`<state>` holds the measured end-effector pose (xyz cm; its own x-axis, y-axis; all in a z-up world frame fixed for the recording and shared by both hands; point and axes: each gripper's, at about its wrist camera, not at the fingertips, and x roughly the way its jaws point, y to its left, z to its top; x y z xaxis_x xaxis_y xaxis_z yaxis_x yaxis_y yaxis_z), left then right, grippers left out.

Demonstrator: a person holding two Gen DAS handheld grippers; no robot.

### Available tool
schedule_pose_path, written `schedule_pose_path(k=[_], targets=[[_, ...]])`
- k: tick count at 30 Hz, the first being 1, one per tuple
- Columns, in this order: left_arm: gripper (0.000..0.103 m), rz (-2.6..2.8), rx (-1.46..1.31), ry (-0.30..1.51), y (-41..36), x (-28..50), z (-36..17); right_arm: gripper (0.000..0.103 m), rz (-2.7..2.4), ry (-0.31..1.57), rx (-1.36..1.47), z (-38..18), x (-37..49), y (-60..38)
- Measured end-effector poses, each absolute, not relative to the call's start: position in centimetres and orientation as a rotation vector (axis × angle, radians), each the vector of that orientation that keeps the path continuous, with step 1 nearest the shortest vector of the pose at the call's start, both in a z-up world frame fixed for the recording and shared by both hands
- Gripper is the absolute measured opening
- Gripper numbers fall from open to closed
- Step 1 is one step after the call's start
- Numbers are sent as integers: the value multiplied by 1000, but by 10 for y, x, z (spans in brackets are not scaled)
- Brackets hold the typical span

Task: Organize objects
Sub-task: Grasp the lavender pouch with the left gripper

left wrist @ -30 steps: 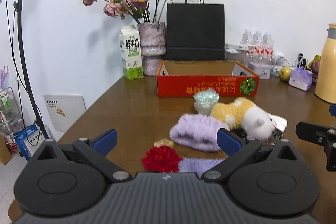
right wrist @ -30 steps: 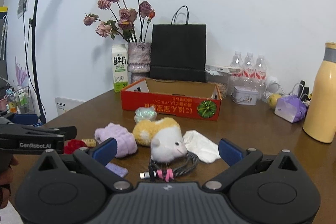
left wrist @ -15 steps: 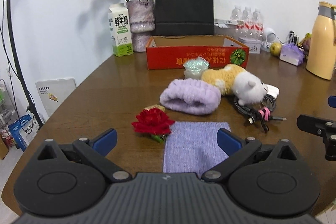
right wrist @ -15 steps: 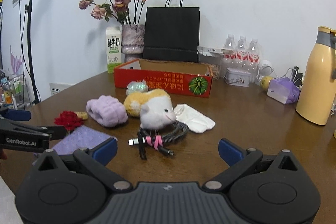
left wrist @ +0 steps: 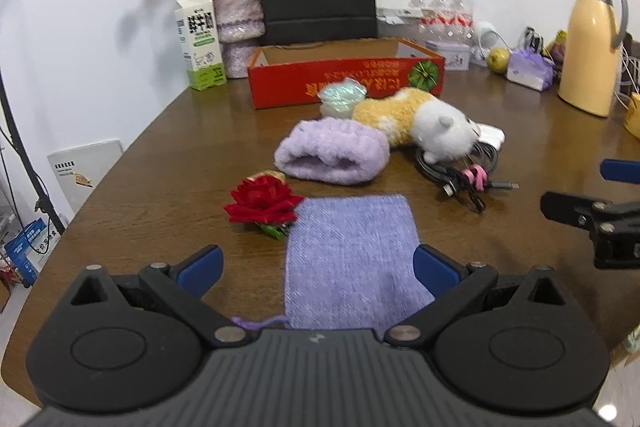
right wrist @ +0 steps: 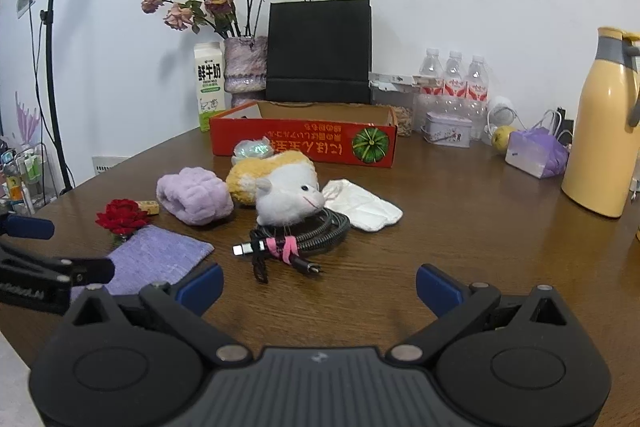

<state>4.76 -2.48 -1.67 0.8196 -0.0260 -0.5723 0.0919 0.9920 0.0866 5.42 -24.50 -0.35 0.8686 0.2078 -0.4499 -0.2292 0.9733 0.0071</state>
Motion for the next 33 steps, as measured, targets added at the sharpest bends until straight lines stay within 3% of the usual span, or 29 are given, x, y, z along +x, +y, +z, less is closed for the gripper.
schedule_pose_path(k=[21, 33], targets=[[103, -107, 63, 778, -38, 86, -40, 103, 247, 513, -2, -22, 68, -255], [103, -86, 43, 761, -48, 95, -42, 103, 261, 534, 20, -31, 75, -258]])
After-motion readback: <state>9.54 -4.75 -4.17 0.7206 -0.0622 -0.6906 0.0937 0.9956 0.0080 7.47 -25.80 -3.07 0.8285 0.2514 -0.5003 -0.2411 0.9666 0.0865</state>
